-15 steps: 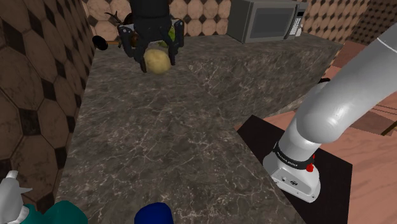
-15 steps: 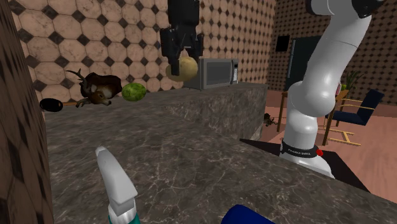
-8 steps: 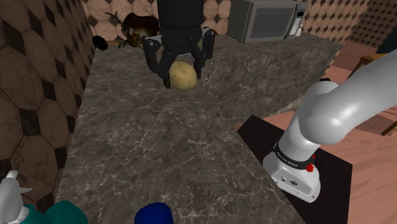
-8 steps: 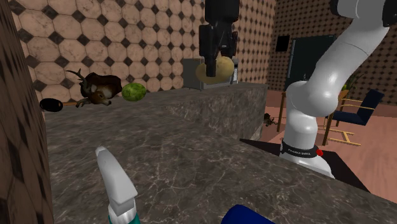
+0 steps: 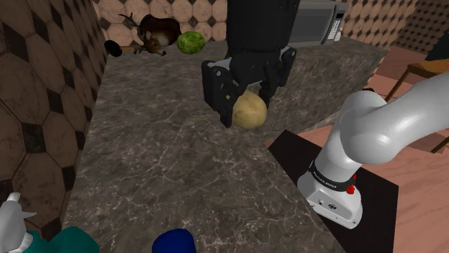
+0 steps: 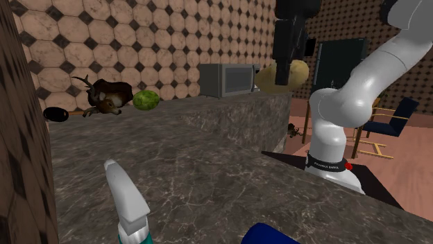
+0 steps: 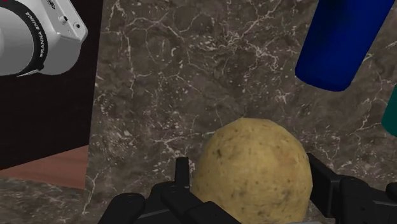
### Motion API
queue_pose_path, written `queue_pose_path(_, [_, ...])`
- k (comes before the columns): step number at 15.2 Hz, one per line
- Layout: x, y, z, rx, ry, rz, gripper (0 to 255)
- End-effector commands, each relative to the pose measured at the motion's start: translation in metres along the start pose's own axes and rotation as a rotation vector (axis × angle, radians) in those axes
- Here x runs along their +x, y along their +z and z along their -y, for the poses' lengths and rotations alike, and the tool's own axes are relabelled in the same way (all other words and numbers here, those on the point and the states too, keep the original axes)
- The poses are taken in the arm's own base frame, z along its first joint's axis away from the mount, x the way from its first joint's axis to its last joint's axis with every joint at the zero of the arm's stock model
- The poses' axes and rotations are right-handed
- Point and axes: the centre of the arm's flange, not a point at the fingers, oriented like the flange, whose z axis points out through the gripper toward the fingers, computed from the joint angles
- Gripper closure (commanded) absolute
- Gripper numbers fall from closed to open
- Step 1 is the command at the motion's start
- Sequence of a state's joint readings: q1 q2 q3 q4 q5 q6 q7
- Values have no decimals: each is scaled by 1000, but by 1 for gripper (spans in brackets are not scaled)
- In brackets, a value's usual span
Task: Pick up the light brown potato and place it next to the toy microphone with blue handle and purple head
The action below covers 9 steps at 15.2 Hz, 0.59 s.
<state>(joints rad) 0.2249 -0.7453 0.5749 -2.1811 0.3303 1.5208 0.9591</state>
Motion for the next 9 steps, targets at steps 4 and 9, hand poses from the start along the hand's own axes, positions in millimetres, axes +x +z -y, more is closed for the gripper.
queue_pose_path(4, [-66, -1, -12, 0, 1, 1, 255])
queue_pose_path(9, [-131, -3, -23, 0, 1, 1, 255])
